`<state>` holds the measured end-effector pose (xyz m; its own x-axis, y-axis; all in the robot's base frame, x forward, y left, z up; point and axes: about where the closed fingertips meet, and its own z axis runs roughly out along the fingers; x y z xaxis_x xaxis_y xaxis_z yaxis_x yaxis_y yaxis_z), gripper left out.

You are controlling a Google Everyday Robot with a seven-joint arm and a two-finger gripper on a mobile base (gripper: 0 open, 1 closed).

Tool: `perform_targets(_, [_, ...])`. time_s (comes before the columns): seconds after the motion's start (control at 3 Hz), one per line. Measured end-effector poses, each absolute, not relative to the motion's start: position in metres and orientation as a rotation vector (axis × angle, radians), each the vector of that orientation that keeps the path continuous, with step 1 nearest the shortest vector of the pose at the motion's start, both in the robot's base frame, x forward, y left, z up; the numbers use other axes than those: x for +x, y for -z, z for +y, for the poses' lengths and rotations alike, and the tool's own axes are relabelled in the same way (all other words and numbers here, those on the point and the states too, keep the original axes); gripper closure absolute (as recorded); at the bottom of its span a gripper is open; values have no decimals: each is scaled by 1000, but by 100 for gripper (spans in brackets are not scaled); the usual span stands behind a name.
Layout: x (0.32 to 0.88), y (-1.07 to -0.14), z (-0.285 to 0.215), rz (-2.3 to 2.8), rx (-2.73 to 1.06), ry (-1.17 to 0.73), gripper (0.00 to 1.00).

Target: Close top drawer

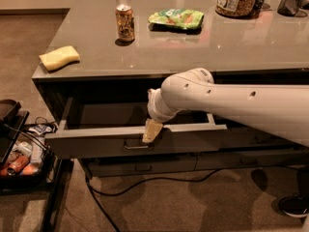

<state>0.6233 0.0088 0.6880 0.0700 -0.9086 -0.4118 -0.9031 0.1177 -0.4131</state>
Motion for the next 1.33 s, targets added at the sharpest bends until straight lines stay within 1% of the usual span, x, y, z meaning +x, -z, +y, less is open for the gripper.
perform_targets(0.67, [630, -679, 12, 1822, -1771, 1, 0])
perform_targets(1.0, [653, -661, 14, 1856, -1742, -32, 0])
perform_targets(1.33, [653, -661, 14, 1856, -1742, -32, 0])
